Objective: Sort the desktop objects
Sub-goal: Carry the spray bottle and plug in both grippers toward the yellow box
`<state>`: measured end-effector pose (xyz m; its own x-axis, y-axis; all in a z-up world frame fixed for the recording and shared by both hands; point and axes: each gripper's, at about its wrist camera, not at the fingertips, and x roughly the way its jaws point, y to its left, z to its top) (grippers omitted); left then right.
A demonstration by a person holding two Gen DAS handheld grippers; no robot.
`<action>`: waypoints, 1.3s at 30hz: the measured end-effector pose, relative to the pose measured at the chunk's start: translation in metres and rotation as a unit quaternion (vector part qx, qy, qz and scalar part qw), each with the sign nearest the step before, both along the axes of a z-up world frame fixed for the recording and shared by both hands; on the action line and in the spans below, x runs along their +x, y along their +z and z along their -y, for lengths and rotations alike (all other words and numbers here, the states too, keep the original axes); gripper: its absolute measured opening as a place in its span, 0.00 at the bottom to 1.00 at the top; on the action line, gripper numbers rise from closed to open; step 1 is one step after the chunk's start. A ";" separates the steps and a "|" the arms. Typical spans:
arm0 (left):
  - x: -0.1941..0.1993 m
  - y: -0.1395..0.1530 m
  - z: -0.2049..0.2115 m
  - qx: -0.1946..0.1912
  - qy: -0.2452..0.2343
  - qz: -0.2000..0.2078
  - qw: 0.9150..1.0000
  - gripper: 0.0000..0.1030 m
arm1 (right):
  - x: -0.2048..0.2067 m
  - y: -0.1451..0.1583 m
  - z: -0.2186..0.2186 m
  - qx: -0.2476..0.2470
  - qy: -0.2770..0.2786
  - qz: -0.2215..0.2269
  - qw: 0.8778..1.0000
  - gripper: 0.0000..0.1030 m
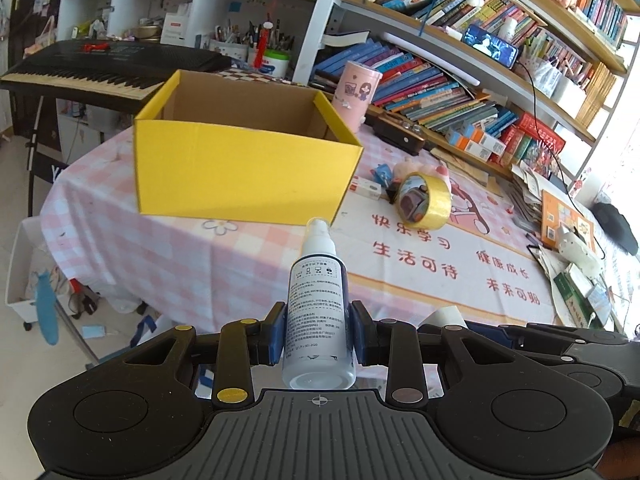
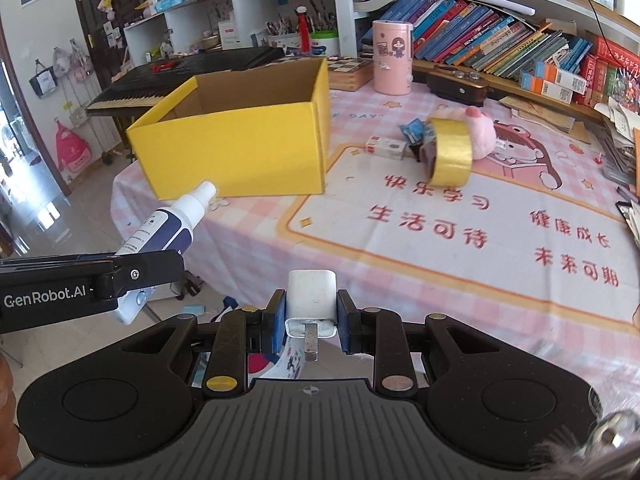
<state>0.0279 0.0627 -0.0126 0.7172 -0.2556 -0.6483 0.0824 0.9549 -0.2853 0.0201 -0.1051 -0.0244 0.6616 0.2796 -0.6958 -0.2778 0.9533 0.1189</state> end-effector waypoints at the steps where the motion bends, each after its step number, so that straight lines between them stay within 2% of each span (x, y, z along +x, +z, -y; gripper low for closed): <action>1: -0.003 -0.001 -0.003 -0.001 0.000 0.000 1.000 0.30 | -0.003 0.000 -0.003 0.000 0.001 -0.001 1.000 0.23; 15: -0.026 -0.001 -0.041 -0.009 0.027 0.005 1.000 0.30 | -0.019 0.002 -0.041 -0.004 0.029 -0.001 1.000 0.23; 39: -0.031 0.003 -0.063 -0.013 0.041 0.012 0.999 0.30 | -0.016 0.006 -0.065 -0.010 0.049 0.009 0.999 0.23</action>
<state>-0.0028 0.1258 -0.0091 0.7515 -0.2123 -0.6247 0.0118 0.9510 -0.3089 0.0036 -0.0402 -0.0182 0.6444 0.3301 -0.6898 -0.3722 0.9234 0.0942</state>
